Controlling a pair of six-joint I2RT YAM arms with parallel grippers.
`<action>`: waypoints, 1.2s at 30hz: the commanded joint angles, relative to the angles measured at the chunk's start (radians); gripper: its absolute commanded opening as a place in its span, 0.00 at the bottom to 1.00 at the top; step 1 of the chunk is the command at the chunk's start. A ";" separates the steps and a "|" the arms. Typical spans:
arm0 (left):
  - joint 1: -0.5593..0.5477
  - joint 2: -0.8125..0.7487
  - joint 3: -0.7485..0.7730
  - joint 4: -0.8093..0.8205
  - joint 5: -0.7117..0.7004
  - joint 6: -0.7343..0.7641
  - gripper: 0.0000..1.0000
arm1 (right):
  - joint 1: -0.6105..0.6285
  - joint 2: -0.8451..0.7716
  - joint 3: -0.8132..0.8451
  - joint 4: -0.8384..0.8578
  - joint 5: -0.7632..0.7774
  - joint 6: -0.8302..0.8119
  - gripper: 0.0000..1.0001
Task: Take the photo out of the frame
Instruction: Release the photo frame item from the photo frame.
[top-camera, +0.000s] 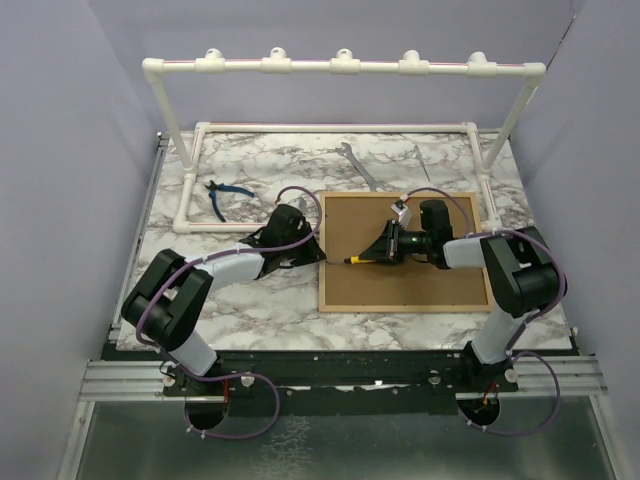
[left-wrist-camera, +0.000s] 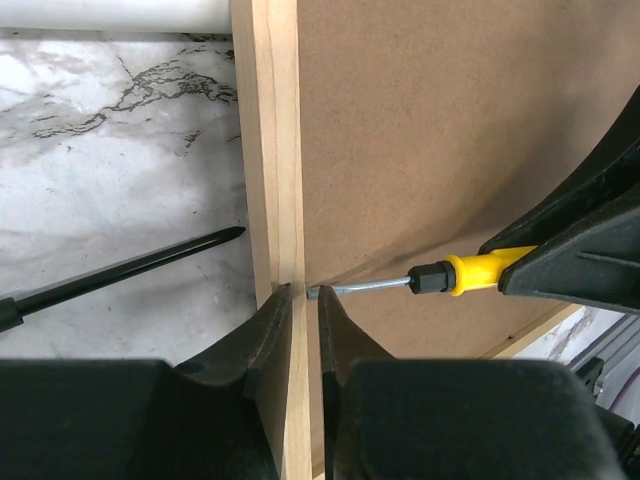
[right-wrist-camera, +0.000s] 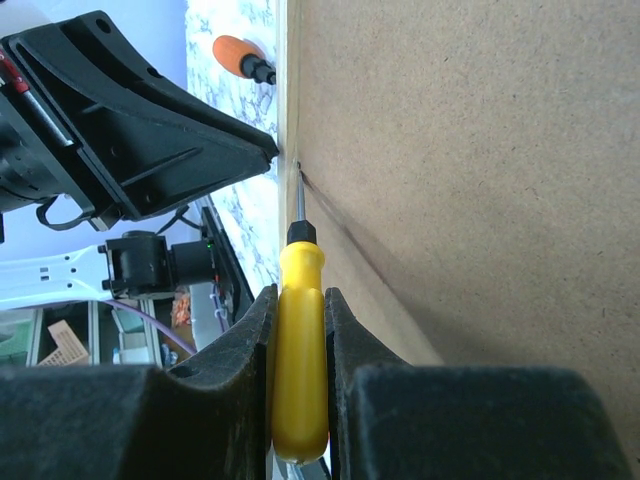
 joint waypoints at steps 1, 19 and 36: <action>0.004 0.020 -0.010 0.013 0.030 -0.001 0.15 | -0.006 0.030 0.019 0.035 -0.005 0.015 0.01; 0.008 -0.042 0.002 -0.028 0.025 0.011 0.18 | -0.006 0.043 0.020 0.054 -0.006 0.034 0.01; 0.038 -0.006 -0.011 -0.016 0.075 0.057 0.20 | -0.006 0.041 0.034 0.037 -0.004 0.029 0.01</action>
